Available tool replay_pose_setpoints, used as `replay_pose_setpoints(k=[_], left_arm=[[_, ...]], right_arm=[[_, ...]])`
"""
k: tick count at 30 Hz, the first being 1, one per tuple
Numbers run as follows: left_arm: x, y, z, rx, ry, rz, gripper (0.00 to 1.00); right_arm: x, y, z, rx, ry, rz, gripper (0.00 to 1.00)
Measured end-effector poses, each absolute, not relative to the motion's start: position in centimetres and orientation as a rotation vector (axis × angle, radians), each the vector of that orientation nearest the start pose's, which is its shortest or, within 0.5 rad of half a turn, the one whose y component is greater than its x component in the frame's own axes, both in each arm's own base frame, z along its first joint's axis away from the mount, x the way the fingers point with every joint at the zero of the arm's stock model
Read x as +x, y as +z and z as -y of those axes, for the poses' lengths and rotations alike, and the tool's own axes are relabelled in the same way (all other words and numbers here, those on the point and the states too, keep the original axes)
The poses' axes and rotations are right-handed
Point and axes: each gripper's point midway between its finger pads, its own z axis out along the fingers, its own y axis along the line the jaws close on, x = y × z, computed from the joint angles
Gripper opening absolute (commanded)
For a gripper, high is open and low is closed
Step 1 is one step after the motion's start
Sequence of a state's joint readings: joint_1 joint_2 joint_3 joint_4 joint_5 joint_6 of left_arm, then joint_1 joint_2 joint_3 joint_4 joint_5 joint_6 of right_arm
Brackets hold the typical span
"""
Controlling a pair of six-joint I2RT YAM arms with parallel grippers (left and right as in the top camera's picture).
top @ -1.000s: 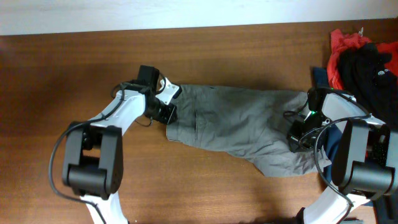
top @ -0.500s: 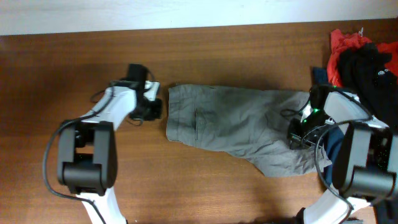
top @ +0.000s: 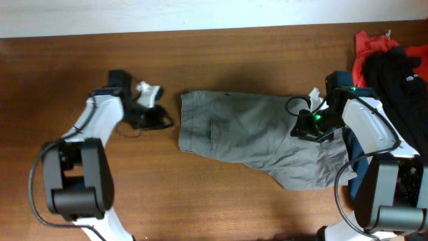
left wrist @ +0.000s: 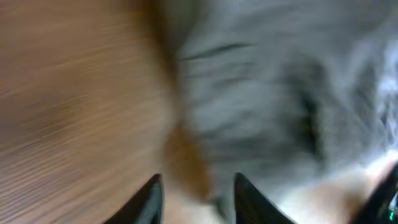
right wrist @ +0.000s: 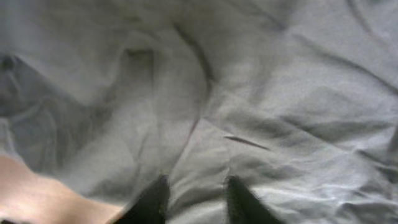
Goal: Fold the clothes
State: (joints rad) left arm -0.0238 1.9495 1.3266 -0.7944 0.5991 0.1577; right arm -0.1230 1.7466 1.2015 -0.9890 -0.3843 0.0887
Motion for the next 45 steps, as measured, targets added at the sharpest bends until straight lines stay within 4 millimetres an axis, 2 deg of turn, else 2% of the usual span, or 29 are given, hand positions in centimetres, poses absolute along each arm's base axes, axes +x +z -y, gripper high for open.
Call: replay_pose_setpoints(k=[2,5,7,10,11,12,13,17,20,24,27,30,34,36,37,39,42,45], left_arm=[[37.6,6.2,14.0,0.495,-0.853,-2.763,0.40],[36.8,5.8,17.6,0.667,-0.777,-2.747,0.39],[36.6,5.0,18.9,0.740,-0.714,-2.740,0.26],[36.6,3.0,19.3,0.774,-0.641,-2.769,0.10],[36.5,2.0,19.1,0.782,-0.620,-2.795,0.03],[36.2,0.4,18.7,0.779,-0.595,-2.839,0.00],[36.2,0.1,18.8,0.774,-0.604,-2.847,0.00],[36.6,-0.1,18.1,0.716,-0.528,-2.882,0.00],[36.8,-0.2,16.9,0.594,-0.444,-2.947,0.00],[37.6,-0.2,13.1,0.365,-0.367,-3.017,0.00],[38.2,-0.2,8.9,0.175,-0.331,-3.052,0.00],[38.2,-0.2,6.4,0.056,-0.345,-3.073,0.00],[38.1,-0.2,6.3,0.041,-0.355,-3.076,0.00],[38.1,-0.2,6.4,0.051,-0.338,-3.078,0.00],[38.1,-0.2,6.4,0.053,-0.332,-3.079,0.00],[38.1,-0.2,6.4,0.057,-0.318,-3.080,0.00],[38.1,-0.2,6.4,0.058,-0.315,-3.080,0.00],[38.1,-0.2,6.4,0.058,-0.315,-3.080,0.00]], right_arm=[[32.1,6.5,-2.5,0.323,0.608,-3.022,0.41],[32.1,6.7,-2.5,0.347,0.647,-3.012,0.42],[32.0,6.8,-2.5,0.357,0.665,-3.011,0.42],[31.8,6.8,-2.6,0.362,0.676,-3.015,0.42],[31.8,6.8,-2.6,0.363,0.679,-3.016,0.42],[31.8,6.8,-2.6,0.364,0.679,-3.017,0.42],[31.8,6.8,-2.6,0.363,0.679,-3.018,0.42],[31.7,6.9,-2.7,0.365,0.686,-3.020,0.42],[31.6,6.9,-2.7,0.367,0.687,-3.022,0.42],[31.6,6.9,-2.7,0.369,0.692,-3.024,0.41],[31.8,7.0,-3.0,0.323,0.716,-3.009,0.40],[32.5,7.6,-4.7,0.149,0.795,-2.955,0.40],[32.4,7.8,-8.6,-0.103,0.848,-2.927,0.41],[31.1,7.4,-11.2,-0.243,0.862,-2.969,0.41],[30.7,7.3,-11.7,-0.273,0.862,-2.981,0.41],[28.7,6.4,-13.5,-0.397,0.829,-3.058,0.41],[26.2,5.3,-14.7,-0.521,0.757,-3.145,0.41],[25.1,4.1,-14.9,-0.564,0.710,-3.185,0.41]])
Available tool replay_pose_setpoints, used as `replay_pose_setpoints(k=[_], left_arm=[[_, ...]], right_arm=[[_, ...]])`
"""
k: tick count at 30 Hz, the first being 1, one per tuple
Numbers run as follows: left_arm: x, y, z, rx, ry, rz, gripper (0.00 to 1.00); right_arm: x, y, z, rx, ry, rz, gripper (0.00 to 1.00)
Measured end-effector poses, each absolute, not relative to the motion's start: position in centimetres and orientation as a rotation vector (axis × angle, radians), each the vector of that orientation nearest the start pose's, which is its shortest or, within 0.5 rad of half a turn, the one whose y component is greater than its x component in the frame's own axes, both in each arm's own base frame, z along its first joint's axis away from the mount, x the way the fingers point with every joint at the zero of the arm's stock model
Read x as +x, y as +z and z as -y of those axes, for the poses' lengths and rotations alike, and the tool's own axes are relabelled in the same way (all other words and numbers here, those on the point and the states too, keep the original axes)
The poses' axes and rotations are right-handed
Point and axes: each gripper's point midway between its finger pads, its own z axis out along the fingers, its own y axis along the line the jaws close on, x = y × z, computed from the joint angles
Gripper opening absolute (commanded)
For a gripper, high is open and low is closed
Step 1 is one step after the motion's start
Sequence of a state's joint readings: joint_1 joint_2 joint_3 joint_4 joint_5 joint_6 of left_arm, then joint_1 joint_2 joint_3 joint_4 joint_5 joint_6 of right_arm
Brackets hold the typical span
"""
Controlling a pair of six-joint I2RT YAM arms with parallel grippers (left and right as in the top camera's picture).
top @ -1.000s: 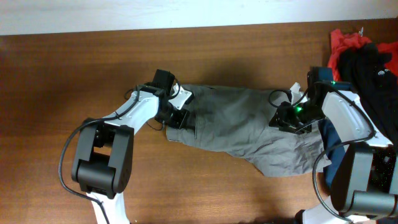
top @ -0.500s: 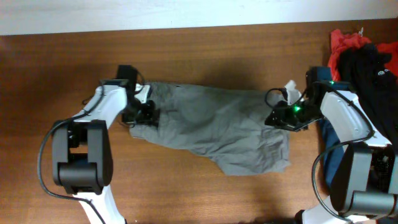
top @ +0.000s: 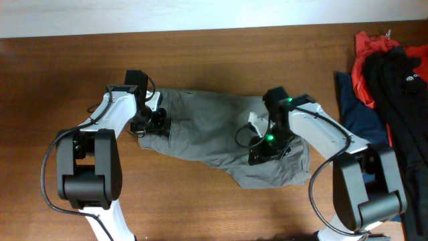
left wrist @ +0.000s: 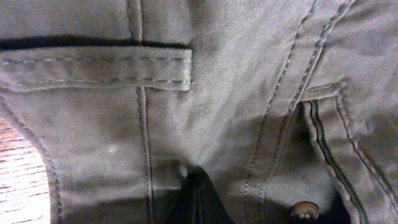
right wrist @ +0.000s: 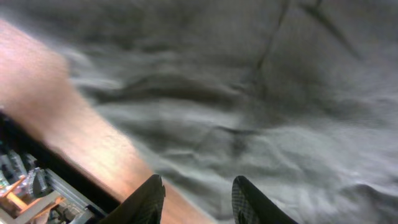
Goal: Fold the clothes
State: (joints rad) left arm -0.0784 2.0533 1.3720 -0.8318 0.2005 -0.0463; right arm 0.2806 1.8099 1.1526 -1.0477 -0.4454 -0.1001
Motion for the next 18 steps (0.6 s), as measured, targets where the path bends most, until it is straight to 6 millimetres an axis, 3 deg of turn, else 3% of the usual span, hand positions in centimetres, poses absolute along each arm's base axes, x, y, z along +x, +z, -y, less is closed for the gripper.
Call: replay_pose_setpoints(k=[2,4,5,7,9,14,16,18], left_arm=[[38.1,-0.2,6.4,0.058,-0.315,-3.081,0.00],[38.1,-0.2,6.4,0.058,-0.315,-3.080,0.00],[38.1,-0.2,6.4,0.058,-0.315,-3.081,0.00],[38.1,-0.2,6.4,0.058,-0.315,-3.080,0.00],[38.1,-0.2,6.4,0.058,-0.312,-3.080,0.00],[38.1,-0.1,6.0,0.033,-0.332,-3.083,0.00],[38.1,-0.1,5.4,-0.017,-0.382,-3.090,0.00],[37.9,0.0,4.7,-0.051,-0.389,-3.111,0.00]], right_arm=[[24.6,2.9,-14.8,-0.552,0.684,-3.206,0.40],[24.1,1.6,-14.4,-0.517,0.661,-3.237,0.31],[23.8,1.0,-14.2,-0.497,0.645,-3.255,0.16],[22.9,-0.1,-13.6,-0.423,0.623,-3.310,0.05],[22.3,-0.3,-12.7,-0.278,0.565,-3.375,0.04],[18.5,-0.2,-9.0,0.091,0.317,-3.601,0.04],[17.9,-0.1,-7.2,0.259,0.231,-3.630,0.04],[18.3,0.1,-6.6,0.290,0.228,-3.608,0.04]])
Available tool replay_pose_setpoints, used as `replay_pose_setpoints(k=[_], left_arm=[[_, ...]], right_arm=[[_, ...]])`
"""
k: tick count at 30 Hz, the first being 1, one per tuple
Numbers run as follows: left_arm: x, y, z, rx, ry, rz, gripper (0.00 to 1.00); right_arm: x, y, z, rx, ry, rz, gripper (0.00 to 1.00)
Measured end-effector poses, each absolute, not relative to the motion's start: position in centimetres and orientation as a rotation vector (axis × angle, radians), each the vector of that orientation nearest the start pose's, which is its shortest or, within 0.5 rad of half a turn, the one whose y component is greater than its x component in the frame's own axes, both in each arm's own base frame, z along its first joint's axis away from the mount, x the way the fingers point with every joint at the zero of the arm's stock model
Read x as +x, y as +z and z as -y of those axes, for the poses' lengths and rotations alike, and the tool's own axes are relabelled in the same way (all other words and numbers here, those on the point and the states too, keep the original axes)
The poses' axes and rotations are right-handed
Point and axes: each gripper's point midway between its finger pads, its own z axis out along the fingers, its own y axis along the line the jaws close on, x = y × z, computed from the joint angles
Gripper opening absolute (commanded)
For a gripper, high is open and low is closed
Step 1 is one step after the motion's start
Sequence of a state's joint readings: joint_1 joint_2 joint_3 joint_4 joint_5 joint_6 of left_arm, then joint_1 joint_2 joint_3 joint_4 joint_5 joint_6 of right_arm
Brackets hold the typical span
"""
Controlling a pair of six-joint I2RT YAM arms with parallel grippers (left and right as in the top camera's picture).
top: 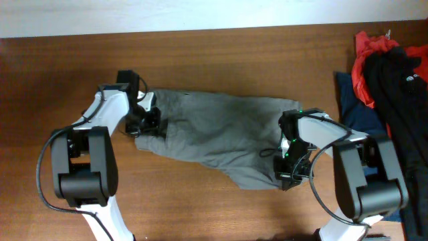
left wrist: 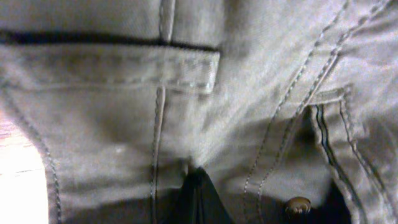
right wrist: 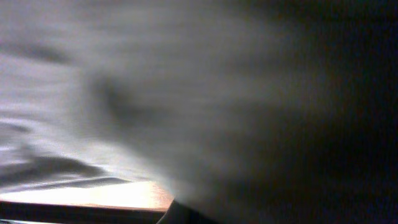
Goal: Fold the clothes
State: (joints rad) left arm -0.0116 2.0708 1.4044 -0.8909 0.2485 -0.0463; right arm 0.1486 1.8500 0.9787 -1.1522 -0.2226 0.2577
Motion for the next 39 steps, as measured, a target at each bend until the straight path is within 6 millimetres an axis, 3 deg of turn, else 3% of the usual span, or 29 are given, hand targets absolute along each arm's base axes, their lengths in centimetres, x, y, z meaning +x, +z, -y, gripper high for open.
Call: replay_pose_setpoints(k=[5,8,10,12,15,17,21,26,32,36,39], left_arm=[[37.6,1.0,2.0,-0.142,-0.323,-3.168,0.02],[39.0,3.4,1.7,-0.134,-0.286,-3.124,0.11],[40.2,6.7,2.4,-0.090,-0.280,-3.036,0.12],[40.9,9.6,3.5,-0.047,-0.303,-2.958,0.11],[41.1,12.4,5.9,0.047,-0.354,-2.881,0.11],[40.9,12.7,7.9,0.160,-0.375,-2.867,0.11],[40.3,11.1,12.0,0.418,-0.392,-2.864,0.11],[39.0,6.4,15.3,0.620,-0.384,-2.938,0.11],[37.5,0.5,14.7,0.646,-0.362,-3.096,0.06],[37.4,0.0,14.6,0.641,-0.371,-3.115,0.05],[37.4,0.0,14.6,0.641,-0.371,-3.115,0.05]], right_arm=[[20.6,2.5,-6.5,0.202,0.316,-3.474,0.04],[23.8,6.2,-7.2,0.098,0.387,-3.283,0.04],[25.9,8.4,-7.6,0.055,0.412,-3.155,0.04],[27.2,9.2,-7.9,0.028,0.430,-3.082,0.05],[27.8,8.6,-8.0,0.027,0.435,-3.080,0.07],[27.8,7.4,-7.8,0.059,0.417,-3.122,0.07],[26.4,4.3,-6.2,0.272,0.261,-3.271,0.04],[24.2,0.5,-3.1,0.643,0.094,-3.409,0.04],[23.7,-0.1,1.1,0.969,0.083,-3.362,0.04],[23.5,-0.1,2.7,1.043,0.091,-3.339,0.04],[23.6,0.1,2.3,0.929,0.178,-3.364,0.04]])
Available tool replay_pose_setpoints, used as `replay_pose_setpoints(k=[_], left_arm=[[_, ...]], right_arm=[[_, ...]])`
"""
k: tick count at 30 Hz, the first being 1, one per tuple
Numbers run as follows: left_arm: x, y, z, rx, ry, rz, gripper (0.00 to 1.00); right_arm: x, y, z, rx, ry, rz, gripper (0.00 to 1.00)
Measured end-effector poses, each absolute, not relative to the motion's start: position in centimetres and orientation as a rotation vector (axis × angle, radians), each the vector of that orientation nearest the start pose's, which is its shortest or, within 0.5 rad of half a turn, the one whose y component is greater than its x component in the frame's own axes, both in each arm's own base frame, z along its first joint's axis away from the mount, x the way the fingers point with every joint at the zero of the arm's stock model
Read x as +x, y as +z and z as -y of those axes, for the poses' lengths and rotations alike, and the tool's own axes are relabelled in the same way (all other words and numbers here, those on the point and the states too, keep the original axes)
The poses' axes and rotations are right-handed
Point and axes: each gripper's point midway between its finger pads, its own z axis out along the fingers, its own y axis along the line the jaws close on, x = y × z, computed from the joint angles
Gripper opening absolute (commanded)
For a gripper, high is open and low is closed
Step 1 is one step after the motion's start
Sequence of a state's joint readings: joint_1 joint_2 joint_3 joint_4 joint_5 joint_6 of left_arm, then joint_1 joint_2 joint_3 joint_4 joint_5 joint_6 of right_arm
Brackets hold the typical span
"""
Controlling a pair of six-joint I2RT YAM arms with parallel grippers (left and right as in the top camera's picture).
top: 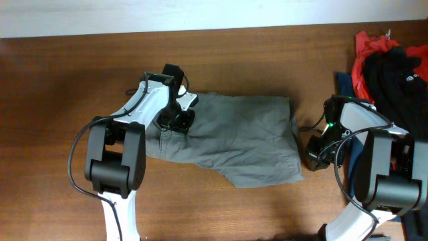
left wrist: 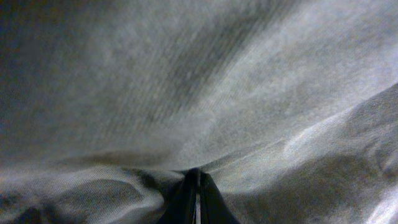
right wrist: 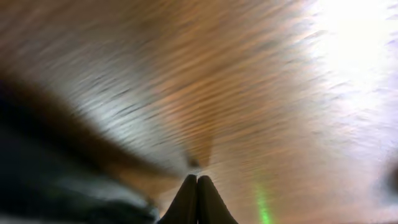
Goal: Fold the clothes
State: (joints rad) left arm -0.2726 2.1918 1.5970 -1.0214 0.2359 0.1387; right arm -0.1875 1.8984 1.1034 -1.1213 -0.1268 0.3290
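The grey shorts (top: 234,144) lie flat on the middle of the wooden table (top: 67,80). My left gripper (top: 179,118) sits over their upper left part, shut on a pinch of the grey cloth (left wrist: 249,112), which fills the left wrist view around my left gripper (left wrist: 195,180). A flap of the left edge looks drawn inward under it. My right gripper (top: 314,158) is off the shorts, just right of their right edge, low over the bare table. In the blurred right wrist view my right gripper (right wrist: 197,182) is shut with nothing in it.
A heap of other clothes, red (top: 369,47), black (top: 401,80) and blue (top: 351,107), lies at the table's right edge, close behind my right arm. A pale wall strip (top: 200,13) runs along the far edge.
My left gripper, still shut on the shorts, has moved right from their left edge to over their upper left part. My right gripper has left the lower right hem and now sits on bare wood beside it.
First both grippers were open, the left beside the shorts' left edge, the right on their right side. Then the left was shut on the waistband and the shorts lay further left, the right open mid-cloth. Later the right was at the lower right hem; now it is off the cloth.
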Motion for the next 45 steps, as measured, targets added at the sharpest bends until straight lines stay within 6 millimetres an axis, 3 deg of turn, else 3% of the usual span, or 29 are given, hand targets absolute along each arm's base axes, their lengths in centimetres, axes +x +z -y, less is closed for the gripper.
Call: replay_pose_setpoints(k=[3,5,7,10,14,18,20,23,28,31,37,41,45], left_arm=[[37.4,0.0,14.7,0.641,-0.379,-3.115,0.06],[37.4,0.1,14.9,0.640,-0.393,-3.113,0.06],[37.3,0.1,15.0,0.639,-0.407,-3.112,0.06],[37.3,0.2,15.2,0.632,-0.429,-3.112,0.06],[37.1,0.4,15.8,0.625,-0.482,-3.107,0.06],[37.1,0.4,16.0,0.624,-0.508,-3.104,0.06],[37.0,0.5,16.1,0.623,-0.515,-3.105,0.06],[37.0,0.5,16.1,0.623,-0.519,-3.106,0.06],[37.0,0.5,16.2,0.623,-0.526,-3.105,0.06],[37.0,0.5,16.2,0.623,-0.529,-3.105,0.06],[36.8,0.6,16.5,0.626,-0.551,-3.102,0.06],[37.0,0.5,16.1,0.626,-0.513,-3.107,0.04],[36.4,0.5,15.7,0.612,-0.490,-3.143,0.06]], right_arm=[[25.3,1.9,0.2,0.656,0.435,-3.319,0.04],[28.0,5.0,-2.2,0.387,0.616,-3.171,0.04],[30.3,7.5,-4.2,0.185,0.678,-3.026,0.04],[32.3,9.4,-6.9,-0.025,0.730,-2.899,0.04],[33.7,8.4,-11.3,-0.260,0.812,-2.826,0.06],[33.2,4.4,-13.7,-0.315,0.853,-2.917,0.05],[32.0,2.4,-13.4,-0.260,0.838,-3.023,0.04],[29.5,0.0,-11.3,-0.112,0.739,-3.217,0.04],[27.9,-0.2,-6.9,0.177,0.571,-3.349,0.04],[27.9,-0.3,-4.3,0.326,0.517,-3.355,0.04],[26.7,-0.3,2.4,0.794,0.379,-3.329,0.04],[26.2,-0.2,4.1,0.904,0.390,-3.307,0.04],[26.0,-0.1,4.1,0.865,0.431,-3.313,0.04]])
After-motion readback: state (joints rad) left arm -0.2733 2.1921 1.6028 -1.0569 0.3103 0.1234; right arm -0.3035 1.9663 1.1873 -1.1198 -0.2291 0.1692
